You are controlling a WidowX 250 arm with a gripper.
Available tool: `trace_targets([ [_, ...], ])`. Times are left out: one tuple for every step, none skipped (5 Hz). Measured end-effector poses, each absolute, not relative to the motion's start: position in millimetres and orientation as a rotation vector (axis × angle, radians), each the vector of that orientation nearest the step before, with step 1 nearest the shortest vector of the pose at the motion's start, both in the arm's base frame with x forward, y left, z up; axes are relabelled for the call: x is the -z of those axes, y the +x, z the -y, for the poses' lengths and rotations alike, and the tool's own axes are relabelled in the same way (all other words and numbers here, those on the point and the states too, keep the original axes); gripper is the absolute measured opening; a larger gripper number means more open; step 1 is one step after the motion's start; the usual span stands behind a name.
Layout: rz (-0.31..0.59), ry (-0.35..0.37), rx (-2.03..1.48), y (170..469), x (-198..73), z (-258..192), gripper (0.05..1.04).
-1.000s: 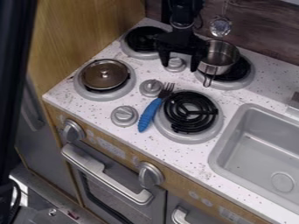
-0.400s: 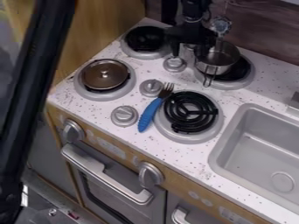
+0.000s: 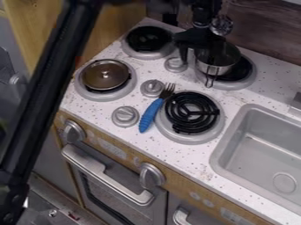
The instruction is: Put the silver pot on the bottom right burner
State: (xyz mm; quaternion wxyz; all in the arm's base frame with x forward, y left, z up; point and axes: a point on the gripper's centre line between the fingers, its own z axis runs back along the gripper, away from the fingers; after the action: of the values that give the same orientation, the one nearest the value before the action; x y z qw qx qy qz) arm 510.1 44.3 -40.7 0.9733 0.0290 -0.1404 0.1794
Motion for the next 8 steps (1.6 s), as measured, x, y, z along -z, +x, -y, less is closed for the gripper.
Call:
trace_targets([
  [0.285, 0.052, -0.366, 510.6, 45.0, -40.5, 0.690],
  [0.259, 0.085, -0.351, 505.2, 48.2, -41.7, 0.407],
  [0.227, 0.109, -0.330, 493.9, 47.4, -36.8, 0.187],
  [0.212, 0.121, -0.344, 478.0, 33.8, -31.1, 0.092],
  [0.212, 0.145, -0.377, 457.6, 9.9, -31.1, 0.073],
  [0.174, 0.141, -0.414, 422.5, 0.4, -28.4, 0.071],
  [0.101, 0.104, -0.442, 390.4, 18.9, -21.2, 0.071],
  [0.042, 0.063, -0.449, 373.9, 39.6, -21.4, 0.071],
])
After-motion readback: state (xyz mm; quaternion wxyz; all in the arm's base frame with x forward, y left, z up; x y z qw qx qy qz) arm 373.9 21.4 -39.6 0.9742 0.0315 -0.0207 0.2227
